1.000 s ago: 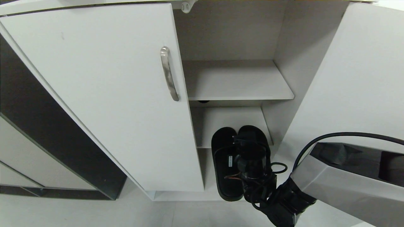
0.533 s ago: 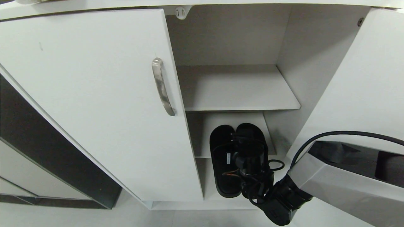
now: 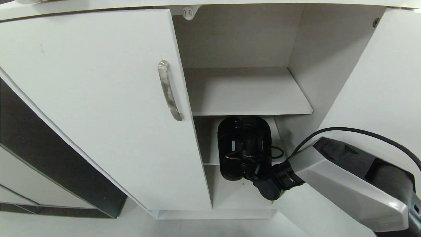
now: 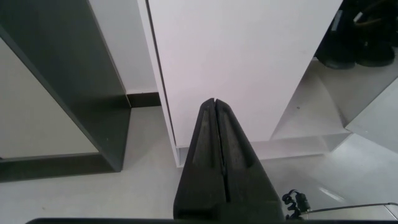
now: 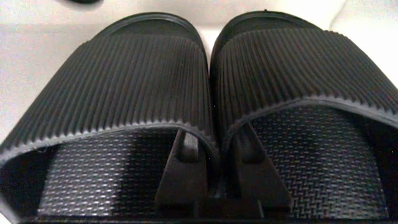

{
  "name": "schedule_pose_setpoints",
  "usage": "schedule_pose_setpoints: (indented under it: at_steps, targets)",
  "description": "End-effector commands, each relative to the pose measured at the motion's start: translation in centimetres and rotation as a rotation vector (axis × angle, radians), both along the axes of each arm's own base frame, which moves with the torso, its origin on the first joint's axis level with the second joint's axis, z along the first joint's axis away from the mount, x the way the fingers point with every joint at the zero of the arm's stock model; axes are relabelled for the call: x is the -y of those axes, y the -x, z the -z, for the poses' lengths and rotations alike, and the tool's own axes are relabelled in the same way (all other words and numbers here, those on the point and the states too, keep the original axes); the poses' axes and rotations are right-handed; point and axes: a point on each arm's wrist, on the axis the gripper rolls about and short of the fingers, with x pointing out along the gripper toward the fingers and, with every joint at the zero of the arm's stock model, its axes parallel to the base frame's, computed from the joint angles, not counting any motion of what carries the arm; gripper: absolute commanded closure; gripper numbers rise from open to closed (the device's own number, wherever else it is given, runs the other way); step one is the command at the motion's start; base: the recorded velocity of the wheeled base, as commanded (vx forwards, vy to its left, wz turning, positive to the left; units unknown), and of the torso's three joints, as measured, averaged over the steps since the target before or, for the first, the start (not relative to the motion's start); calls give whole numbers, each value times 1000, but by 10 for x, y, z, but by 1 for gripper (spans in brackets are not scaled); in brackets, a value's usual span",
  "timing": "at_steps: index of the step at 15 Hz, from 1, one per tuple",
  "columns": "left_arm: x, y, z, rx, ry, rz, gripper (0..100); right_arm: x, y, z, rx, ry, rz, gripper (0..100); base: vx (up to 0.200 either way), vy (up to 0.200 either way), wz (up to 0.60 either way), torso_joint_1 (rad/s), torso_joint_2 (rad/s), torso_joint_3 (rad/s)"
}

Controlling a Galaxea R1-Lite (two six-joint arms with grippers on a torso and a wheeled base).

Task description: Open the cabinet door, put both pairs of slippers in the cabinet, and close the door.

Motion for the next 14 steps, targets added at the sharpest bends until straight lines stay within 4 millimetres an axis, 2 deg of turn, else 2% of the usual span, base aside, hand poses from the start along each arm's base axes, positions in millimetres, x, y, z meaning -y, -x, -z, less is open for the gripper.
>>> schedule_pose_setpoints:
  at_steps: [1,4,14]
  targets:
    - [0,0,0,-2,0,0,100,-2,-16,0,8,-7,14,100,0,0,0,0,0,0]
    - [0,0,0,-2,0,0,100,-3,-28,-5,22,-18,27,100,0,0,0,0,0,0]
    - [0,0,0,-2,0,-1,100,3,-43,6,2,-2,39,100,0,0,0,0,0,0]
